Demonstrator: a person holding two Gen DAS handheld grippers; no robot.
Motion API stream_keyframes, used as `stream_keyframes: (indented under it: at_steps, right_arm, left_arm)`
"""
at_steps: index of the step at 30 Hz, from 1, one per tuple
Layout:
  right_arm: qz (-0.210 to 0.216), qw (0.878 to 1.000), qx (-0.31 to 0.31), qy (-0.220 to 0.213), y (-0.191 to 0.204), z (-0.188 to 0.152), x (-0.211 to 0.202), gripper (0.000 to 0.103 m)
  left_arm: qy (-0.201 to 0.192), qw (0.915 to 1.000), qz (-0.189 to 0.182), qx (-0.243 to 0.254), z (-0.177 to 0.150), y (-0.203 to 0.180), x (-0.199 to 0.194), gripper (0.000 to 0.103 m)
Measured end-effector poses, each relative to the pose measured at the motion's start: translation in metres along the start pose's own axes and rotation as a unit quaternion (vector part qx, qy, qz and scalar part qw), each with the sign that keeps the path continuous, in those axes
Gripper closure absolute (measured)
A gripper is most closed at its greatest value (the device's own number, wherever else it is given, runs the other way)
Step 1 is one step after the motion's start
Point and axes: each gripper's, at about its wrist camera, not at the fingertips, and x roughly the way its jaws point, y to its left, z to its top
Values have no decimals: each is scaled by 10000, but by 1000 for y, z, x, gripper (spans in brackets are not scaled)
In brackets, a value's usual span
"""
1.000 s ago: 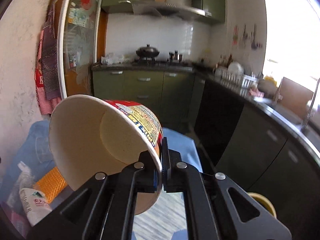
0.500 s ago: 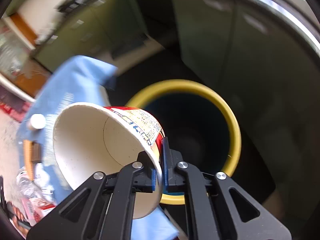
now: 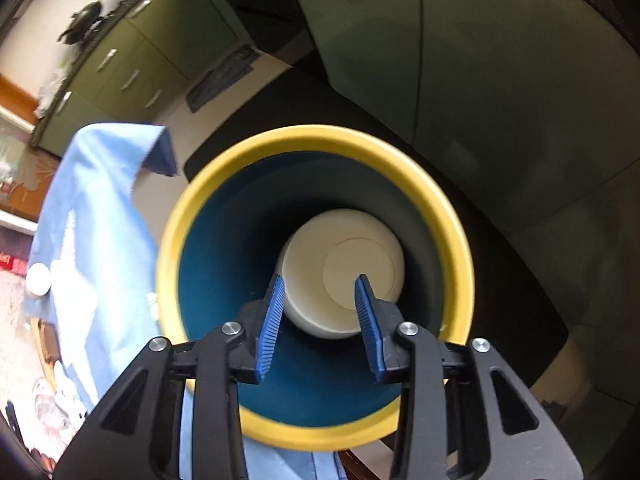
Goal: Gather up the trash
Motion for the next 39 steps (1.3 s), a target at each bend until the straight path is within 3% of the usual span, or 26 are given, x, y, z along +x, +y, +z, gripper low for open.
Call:
stream_keyframes:
  at_steps: [8,16,24,30,33,36,38,39]
  right_arm:
    - [405,9970,-634,-187,24,-21,-20,66]
    - [618,9936,-926,-174,44,-30,-25,66]
    - [695,9927,-973,-170,44,-46,-26,65]
    - [820,9918,-962,-173,44,-55,-24,65]
    - [931,9911,-946,-136,43,-64,-22,65]
    - [1042,9900,-941,-126,43,-71,-22,65]
    - [1105,9893,-942,-147,44,-75,-23,65]
    - [1154,9887,-942,-160,45,-77,-25,65]
  left_arm:
    - [367,9992,-59,152,7,-5,19,4]
    - [1024,9939,-32,416,32,11,94,4]
    - [1801,9831,-168,278,26,33,169,23]
    - [1977,9799,-150,232,22,42,202,34]
    - [2015,9790,-205,213,21,45,210,45]
    - [2081,9776,-294,143,20,47,215,66]
    - [2058,9779,-377,32,20,49,215,90]
    - [1978,9795,-392,-3,22,50,211,95]
